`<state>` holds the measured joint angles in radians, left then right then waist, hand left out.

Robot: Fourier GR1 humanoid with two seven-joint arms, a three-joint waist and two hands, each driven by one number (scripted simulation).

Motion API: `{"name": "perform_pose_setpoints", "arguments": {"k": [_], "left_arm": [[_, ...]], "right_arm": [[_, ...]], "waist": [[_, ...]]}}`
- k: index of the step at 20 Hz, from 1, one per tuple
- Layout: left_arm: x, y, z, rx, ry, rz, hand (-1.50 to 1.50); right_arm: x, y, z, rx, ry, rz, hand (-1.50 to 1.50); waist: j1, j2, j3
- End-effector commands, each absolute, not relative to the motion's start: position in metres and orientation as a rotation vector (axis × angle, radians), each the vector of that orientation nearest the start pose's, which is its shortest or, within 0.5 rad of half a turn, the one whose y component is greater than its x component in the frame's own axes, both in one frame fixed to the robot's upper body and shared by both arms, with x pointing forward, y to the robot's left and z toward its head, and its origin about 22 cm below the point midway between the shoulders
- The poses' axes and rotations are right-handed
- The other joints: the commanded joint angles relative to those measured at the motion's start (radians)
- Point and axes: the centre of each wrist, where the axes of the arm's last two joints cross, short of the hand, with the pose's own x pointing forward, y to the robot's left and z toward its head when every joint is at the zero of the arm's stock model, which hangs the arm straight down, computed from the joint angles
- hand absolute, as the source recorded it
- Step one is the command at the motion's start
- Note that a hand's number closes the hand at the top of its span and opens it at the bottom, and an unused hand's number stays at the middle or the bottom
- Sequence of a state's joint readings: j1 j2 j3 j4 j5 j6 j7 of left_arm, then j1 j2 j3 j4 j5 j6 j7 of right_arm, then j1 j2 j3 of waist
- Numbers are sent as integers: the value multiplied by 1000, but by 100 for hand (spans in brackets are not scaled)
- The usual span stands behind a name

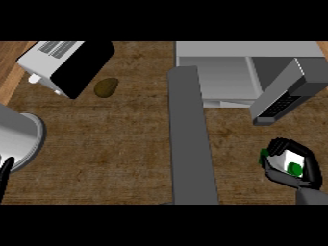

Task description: Pick up the milk, place it into the microwave and close the microwave

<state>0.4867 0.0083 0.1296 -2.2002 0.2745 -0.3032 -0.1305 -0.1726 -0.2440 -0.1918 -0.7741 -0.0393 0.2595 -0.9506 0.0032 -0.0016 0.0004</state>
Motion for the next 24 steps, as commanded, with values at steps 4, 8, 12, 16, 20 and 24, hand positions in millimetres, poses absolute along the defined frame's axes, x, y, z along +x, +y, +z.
{"name": "perform_pose_setpoints", "arguments": {"k": [4,8,12,16,20,24], "left_arm": [[101,295,82,-95,-1925,57,-150],[113,298,68,-95,-1941,85,-150],[98,291,86,-97,-1938,79,-150],[118,294,66,-110,-1939,94,-150],[109,304,68,-98,-1913,65,-150],[94,306,61,-89,-1913,74,-150]], "right_arm": [[250,-306,-95,70,-2015,-35,150],[254,-291,-63,136,-2042,2,150],[245,-267,-49,68,-2042,34,150],[285,-249,-20,-55,-2046,113,150],[314,-238,10,-82,-2000,149,150],[349,-209,12,-121,-1972,154,150]], "waist": [[1,-1,-1],[-4,-1,-1],[-2,-2,-1],[1,1,-1],[4,1,-1],[18,3,0]]}}
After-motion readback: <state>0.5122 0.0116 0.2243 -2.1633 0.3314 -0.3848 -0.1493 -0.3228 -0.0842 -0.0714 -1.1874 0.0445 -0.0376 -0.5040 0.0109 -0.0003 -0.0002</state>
